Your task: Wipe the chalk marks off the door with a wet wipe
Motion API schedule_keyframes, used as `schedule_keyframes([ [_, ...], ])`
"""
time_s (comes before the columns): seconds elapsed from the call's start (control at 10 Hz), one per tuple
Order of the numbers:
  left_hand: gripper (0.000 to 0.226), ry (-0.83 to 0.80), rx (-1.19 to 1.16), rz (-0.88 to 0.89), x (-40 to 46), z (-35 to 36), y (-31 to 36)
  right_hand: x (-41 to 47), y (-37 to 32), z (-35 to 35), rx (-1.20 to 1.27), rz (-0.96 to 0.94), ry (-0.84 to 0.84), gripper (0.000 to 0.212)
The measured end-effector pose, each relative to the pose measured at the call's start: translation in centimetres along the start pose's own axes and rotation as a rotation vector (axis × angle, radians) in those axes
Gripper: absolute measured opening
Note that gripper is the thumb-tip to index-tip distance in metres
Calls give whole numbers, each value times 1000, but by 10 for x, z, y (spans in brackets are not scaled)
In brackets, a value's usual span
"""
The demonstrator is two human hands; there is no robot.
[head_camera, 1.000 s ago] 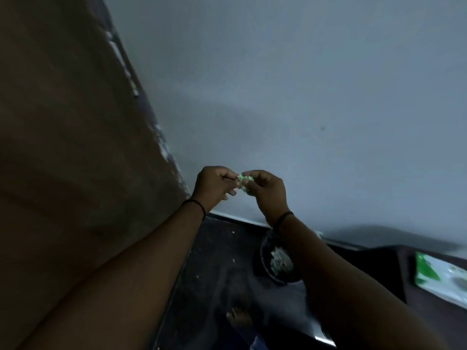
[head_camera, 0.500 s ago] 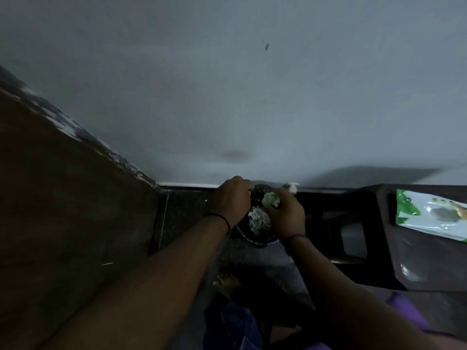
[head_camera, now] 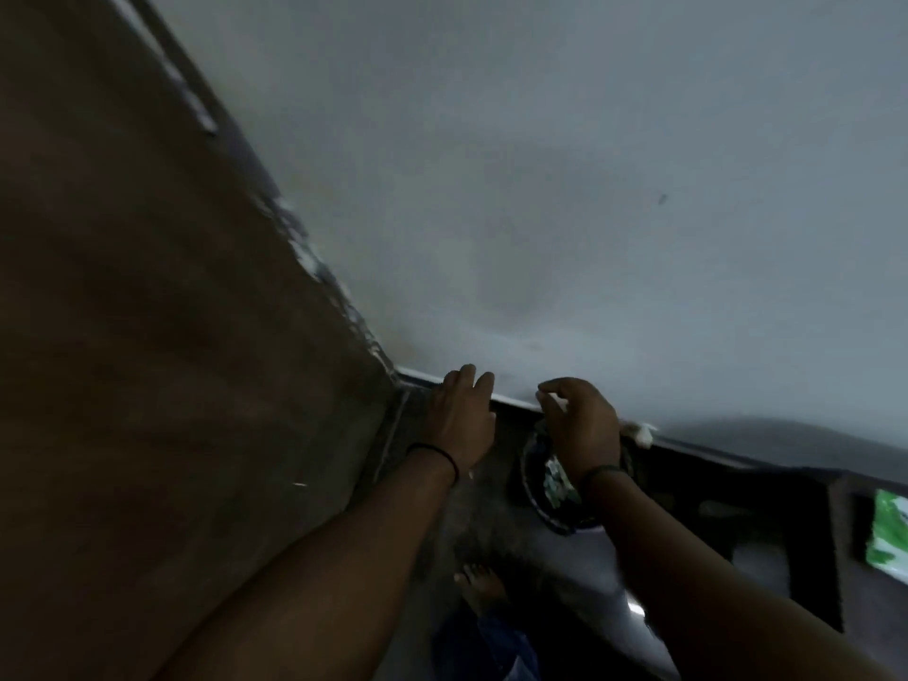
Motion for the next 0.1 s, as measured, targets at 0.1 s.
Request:
schedule_keyframes([
  [0.1, 63, 173, 62, -94, -32, -60, -42, -14, -80, 15, 12, -205, -43, 7],
])
Point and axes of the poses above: each hand's wrist, its own x-axis towards the middle knuckle, its own z-axis out of the palm, y = z × x, the point moved 10 cm from there along x, towards the middle knuckle, and after that the axes turned 1 degree about x, right-handed, at the moved point
